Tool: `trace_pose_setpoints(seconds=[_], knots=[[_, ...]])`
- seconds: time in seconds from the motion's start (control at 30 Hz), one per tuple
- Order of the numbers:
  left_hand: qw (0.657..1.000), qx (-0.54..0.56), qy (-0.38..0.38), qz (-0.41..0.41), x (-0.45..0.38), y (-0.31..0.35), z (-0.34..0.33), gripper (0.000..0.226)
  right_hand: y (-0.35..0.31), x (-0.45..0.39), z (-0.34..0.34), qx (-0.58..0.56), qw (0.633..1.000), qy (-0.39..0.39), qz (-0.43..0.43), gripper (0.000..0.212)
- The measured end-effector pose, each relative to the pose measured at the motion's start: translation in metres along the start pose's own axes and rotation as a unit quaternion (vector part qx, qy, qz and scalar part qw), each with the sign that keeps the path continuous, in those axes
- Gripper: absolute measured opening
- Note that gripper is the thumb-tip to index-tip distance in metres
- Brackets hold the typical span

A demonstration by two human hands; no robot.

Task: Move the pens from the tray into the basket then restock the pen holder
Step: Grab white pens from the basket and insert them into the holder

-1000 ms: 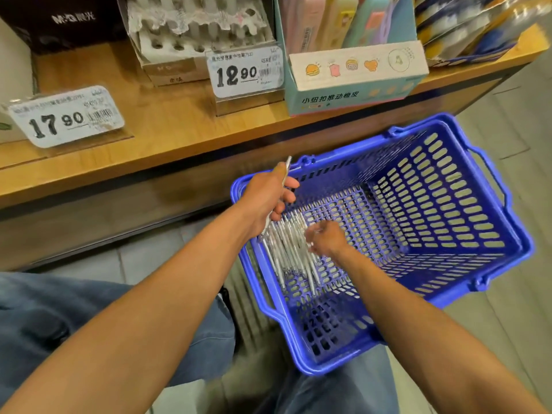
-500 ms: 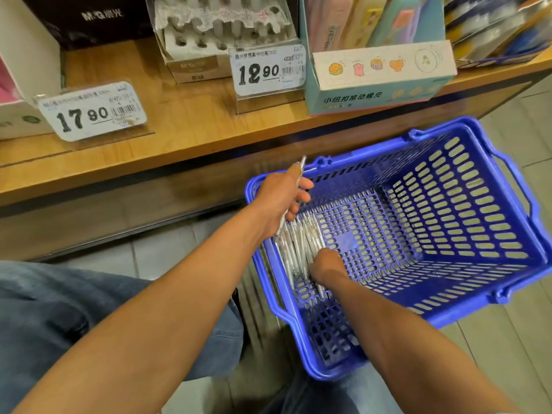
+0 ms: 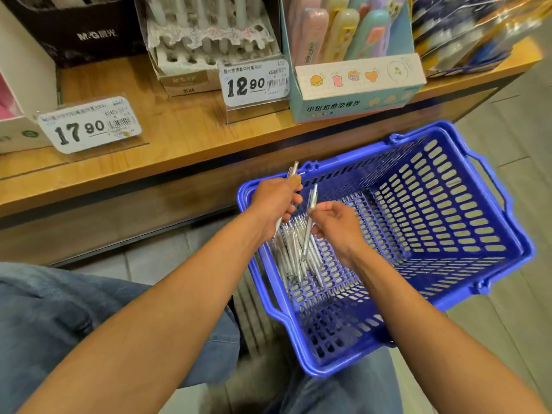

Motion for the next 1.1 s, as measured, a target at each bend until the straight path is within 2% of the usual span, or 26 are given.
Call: trace_pose_setpoints(seconds=[0.07,0.23,0.37,0.43,0.5,0.57,0.63,0.7,0.77,0.87,0.97,1.1], knots=[[1.0,-0.013,0.003,-0.008,0.0,0.003,-0.004,0.023,-0.018,0.01,-0.008,-0.065,0.998,-0.013,0.021,0.01],[0.999,0.021,-0.019,-0.033,0.003,0.007,-0.012,0.028,-0.036,0.021,-0.03,-0.133,0.987,-0.059,0.062,0.007],[0.998,-0.023,-0.001,-0.052,0.0,0.004,-0.008,0.025,-0.024,0.007,-0.025,-0.163,0.981,-0.094,0.041,0.008],[0.998,-0.03,-0.014,-0.052,0.001,0.004,-0.009,0.022,-0.002,-0.012,-0.01,-0.144,0.988,-0.052,0.0,0.005],[0.999,-0.009,-0.032,-0.039,0.002,0.003,-0.01,0.018,0.032,-0.031,0.009,-0.035,0.998,0.01,-0.048,0.008],[0.999,-0.005,-0.037,-0.033,0.003,0.001,-0.009,0.021,0.073,-0.044,0.025,0.151,0.983,0.032,-0.1,0.004],[0.999,-0.006,-0.029,-0.042,0.003,-0.001,-0.008,0.024,0.111,-0.044,0.033,0.332,0.932,-0.012,-0.147,0.009],[0.999,-0.007,-0.02,-0.048,0.002,-0.003,-0.008,0.027,0.136,-0.041,0.032,0.458,0.871,-0.073,-0.164,0.017],[0.998,-0.009,-0.02,-0.052,0.0,-0.005,-0.009,0.029,0.147,-0.042,0.027,0.518,0.838,-0.09,-0.146,0.029],[0.998,-0.018,-0.023,-0.062,-0.004,-0.003,-0.011,0.028,0.147,-0.047,0.021,0.56,0.815,-0.09,-0.12,0.015],[0.998,-0.023,-0.017,-0.061,-0.005,-0.001,-0.01,0.025,0.148,-0.05,0.018,0.582,0.801,-0.079,-0.116,0.041],[0.998,-0.019,-0.016,-0.055,-0.004,-0.001,-0.009,0.01,0.15,-0.05,0.013,0.628,0.77,-0.076,-0.09,0.041]])
Point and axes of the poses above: each hand's wrist, its own x-axis away from the middle knuckle, its own z-axis out of the back of the hand, y = z × x, the point moved 6 cm from there along -x, towards the middle knuckle, and after that the axes turned 8 degrees about -x, right-handed, at the moved point
